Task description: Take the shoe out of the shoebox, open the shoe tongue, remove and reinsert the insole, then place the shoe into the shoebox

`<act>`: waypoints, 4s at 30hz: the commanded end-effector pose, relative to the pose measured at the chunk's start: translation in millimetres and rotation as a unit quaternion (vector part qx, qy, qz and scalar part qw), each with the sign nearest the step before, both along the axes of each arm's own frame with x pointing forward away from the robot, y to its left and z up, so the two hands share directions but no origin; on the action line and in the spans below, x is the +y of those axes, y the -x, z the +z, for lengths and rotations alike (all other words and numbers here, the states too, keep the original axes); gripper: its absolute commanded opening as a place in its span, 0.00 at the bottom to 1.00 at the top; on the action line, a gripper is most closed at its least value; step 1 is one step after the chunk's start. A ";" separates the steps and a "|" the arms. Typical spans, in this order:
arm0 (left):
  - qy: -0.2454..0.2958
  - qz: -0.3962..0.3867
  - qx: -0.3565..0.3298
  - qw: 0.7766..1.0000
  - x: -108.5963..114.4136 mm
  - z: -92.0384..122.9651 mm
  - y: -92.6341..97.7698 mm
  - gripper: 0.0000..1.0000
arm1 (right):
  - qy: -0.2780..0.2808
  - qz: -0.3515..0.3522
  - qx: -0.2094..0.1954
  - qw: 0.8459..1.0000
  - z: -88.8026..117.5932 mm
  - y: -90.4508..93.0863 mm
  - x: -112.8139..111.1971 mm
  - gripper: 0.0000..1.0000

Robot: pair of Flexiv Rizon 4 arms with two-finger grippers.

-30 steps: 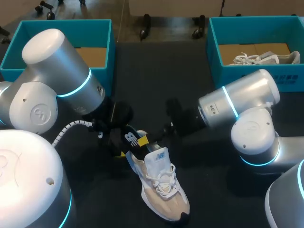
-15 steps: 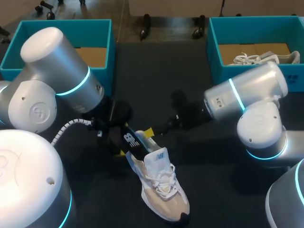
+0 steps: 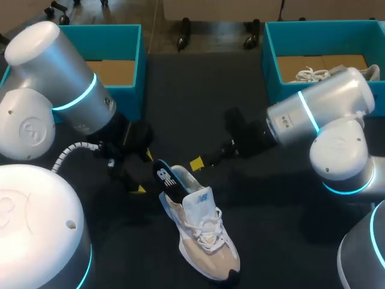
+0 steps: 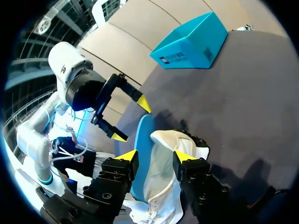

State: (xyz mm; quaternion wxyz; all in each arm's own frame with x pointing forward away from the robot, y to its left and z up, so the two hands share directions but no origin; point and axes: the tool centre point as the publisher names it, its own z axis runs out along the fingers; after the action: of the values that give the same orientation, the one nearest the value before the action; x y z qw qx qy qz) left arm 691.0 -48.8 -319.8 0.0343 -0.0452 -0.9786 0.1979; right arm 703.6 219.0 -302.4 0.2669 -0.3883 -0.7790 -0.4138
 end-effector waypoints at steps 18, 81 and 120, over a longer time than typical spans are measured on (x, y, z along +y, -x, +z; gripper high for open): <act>0.008 -0.005 0.058 0.998 64.1 21.9 3.7 1.00 | 0.158 0.025 0.079 0.984 8.3 -43.3 11.1 0.44; -0.037 -0.083 0.148 0.985 116.0 21.7 -27.6 1.00 | 0.497 0.033 -0.159 0.852 37.8 0.2 68.4 0.00; -0.035 -0.091 0.148 0.984 158.2 27.8 -26.2 1.00 | 0.585 -0.070 -0.152 0.793 -11.3 35.9 55.4 0.00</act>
State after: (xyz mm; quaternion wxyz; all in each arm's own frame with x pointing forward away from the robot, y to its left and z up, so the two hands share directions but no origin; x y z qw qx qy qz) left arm 715.9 110.2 -293.4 0.1966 -0.1019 -0.9606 0.1677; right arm 668.2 269.4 -309.8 -0.1560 -0.4494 -0.8788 0.0376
